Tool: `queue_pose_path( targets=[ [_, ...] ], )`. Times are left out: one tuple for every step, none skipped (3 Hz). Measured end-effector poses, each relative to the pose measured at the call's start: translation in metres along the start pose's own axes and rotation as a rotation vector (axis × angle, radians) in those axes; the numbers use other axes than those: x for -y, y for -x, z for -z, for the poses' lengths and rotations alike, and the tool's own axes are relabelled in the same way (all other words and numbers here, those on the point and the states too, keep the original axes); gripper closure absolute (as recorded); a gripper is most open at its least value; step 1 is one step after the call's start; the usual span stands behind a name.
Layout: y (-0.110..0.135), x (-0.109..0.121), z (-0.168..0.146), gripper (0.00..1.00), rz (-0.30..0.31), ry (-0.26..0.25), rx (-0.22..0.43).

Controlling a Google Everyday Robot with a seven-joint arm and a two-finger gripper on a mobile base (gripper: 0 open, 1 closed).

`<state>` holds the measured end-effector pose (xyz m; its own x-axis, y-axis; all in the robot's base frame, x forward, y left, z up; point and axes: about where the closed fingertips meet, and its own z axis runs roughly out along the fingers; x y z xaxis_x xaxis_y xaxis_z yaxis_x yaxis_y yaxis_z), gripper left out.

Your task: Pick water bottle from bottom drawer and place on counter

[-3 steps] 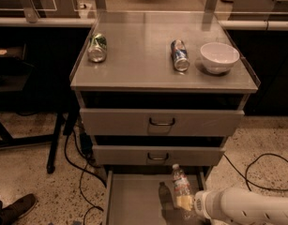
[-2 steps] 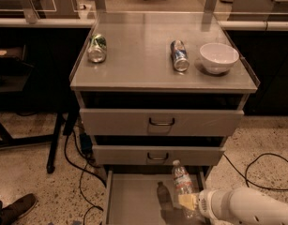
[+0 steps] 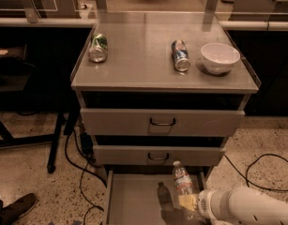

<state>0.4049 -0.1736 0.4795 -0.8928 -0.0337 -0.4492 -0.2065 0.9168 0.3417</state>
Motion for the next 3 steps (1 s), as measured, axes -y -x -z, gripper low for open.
queue_pose_path(
  targets=[
    [0.010,-0.017,0.028,1.00,0.018,-0.021,0.020],
    [0.033,-0.053,0.065,1.00,0.086,-0.062,0.065],
    [0.052,-0.060,0.088,1.00,0.127,-0.093,0.113]
  ],
)
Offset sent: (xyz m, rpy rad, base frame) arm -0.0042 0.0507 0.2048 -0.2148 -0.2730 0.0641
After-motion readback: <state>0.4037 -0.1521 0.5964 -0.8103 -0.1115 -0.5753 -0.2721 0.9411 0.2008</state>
